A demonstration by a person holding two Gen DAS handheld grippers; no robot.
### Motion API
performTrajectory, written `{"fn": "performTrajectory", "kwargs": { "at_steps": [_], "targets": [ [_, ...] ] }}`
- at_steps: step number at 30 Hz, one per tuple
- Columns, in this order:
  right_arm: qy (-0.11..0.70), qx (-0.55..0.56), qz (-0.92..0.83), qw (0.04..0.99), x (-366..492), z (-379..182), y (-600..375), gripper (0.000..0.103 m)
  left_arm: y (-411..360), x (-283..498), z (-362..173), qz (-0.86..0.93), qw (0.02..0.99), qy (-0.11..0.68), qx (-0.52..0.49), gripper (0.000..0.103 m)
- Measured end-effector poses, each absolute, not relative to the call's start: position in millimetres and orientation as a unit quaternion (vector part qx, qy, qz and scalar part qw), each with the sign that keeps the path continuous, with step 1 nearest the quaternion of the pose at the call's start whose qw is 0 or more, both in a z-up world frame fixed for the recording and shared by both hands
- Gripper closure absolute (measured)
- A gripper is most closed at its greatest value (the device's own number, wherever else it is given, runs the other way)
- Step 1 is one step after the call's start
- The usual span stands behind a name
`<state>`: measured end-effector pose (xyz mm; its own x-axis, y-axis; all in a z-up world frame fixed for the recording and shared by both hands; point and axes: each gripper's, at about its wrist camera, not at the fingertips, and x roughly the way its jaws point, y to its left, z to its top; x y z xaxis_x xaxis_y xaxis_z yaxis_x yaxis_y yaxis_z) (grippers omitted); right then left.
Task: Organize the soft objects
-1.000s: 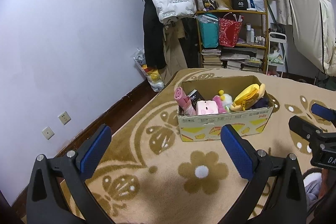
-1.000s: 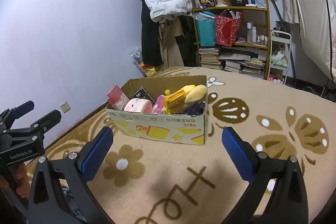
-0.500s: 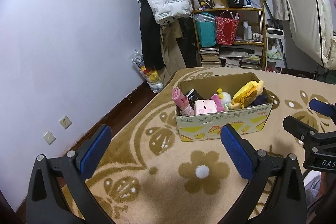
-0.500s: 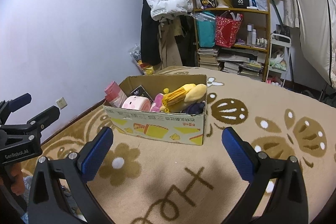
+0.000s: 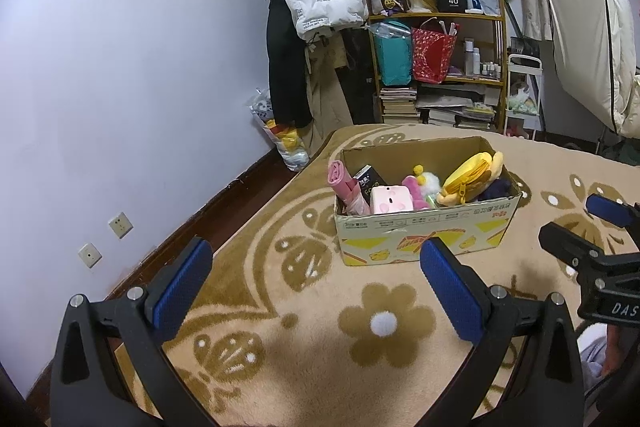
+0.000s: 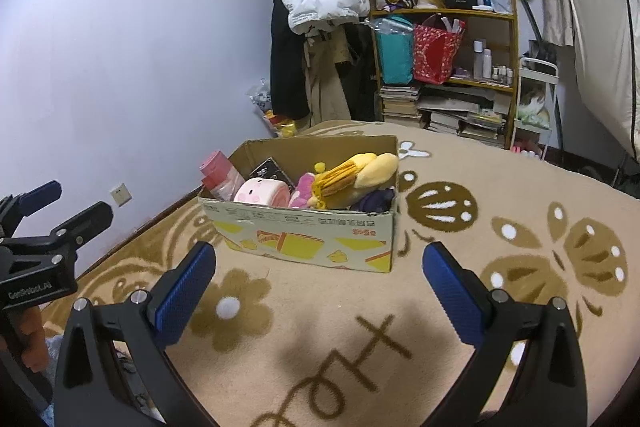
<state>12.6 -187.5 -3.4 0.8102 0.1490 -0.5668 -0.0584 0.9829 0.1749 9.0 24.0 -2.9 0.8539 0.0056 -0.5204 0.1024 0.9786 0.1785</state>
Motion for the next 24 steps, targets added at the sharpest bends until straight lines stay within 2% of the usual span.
{"fn": "performTrajectory", "kwargs": {
  "at_steps": [24],
  "targets": [
    [0.303,0.084,0.050,0.948,10.7,-2.5,-193.7,0.000,30.4,7.6,-3.9,-0.020,0.958,0.274,0.081,0.000]
  ]
}}
